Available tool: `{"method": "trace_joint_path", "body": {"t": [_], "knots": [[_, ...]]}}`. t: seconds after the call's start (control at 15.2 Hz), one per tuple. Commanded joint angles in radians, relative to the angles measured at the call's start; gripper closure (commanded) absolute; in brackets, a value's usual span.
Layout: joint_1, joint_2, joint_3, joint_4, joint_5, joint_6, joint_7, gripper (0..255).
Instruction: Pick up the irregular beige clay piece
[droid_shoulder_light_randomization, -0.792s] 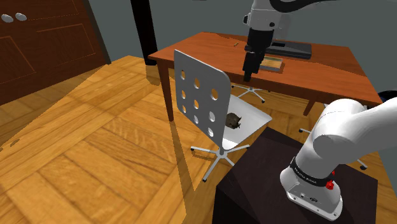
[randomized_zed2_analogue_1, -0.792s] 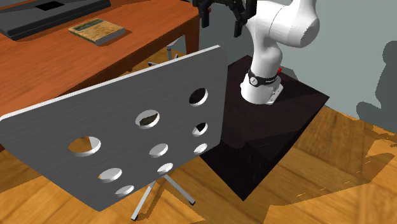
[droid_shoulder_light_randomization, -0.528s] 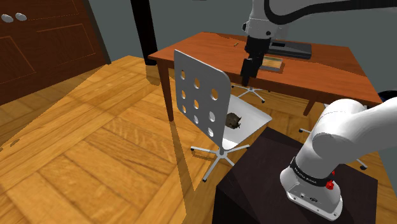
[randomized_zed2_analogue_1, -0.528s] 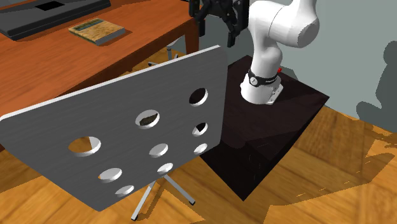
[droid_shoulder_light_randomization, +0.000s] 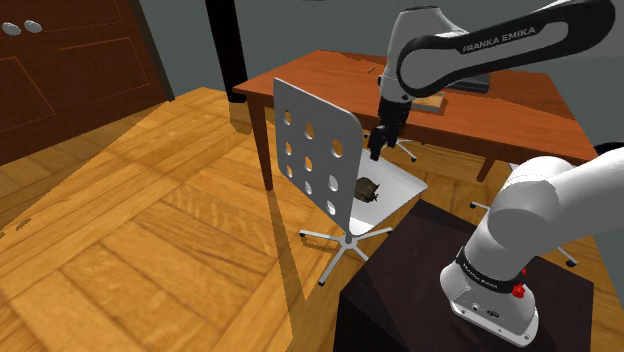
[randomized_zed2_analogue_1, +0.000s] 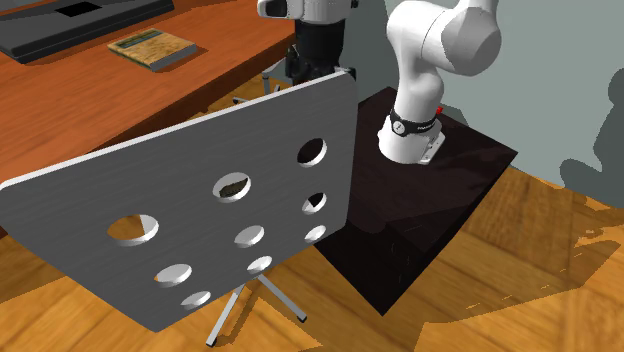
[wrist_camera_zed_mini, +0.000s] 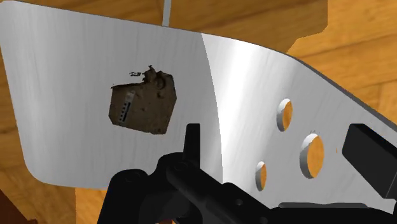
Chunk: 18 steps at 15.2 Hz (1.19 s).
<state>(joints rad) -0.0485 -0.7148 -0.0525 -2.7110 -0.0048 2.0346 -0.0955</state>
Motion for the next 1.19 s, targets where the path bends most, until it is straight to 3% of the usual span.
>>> {"method": "trace_joint_path", "body": {"t": [0.0,0.4,0.79,0.99,1.12], "knots": [[-0.021,0.043,-0.014,-0.044,-0.012,0.098,0.004,0],[-0.068,0.23,-0.038,-0.123,-0.03,0.389,0.037,0],[-0.102,0.496,-0.069,-0.136,-0.029,0.692,0.062,0],[-0.106,0.648,-0.088,-0.117,0.002,0.837,0.054,0],[-0.108,0.752,-0.092,-0.095,0.06,0.926,0.023,0]]}}
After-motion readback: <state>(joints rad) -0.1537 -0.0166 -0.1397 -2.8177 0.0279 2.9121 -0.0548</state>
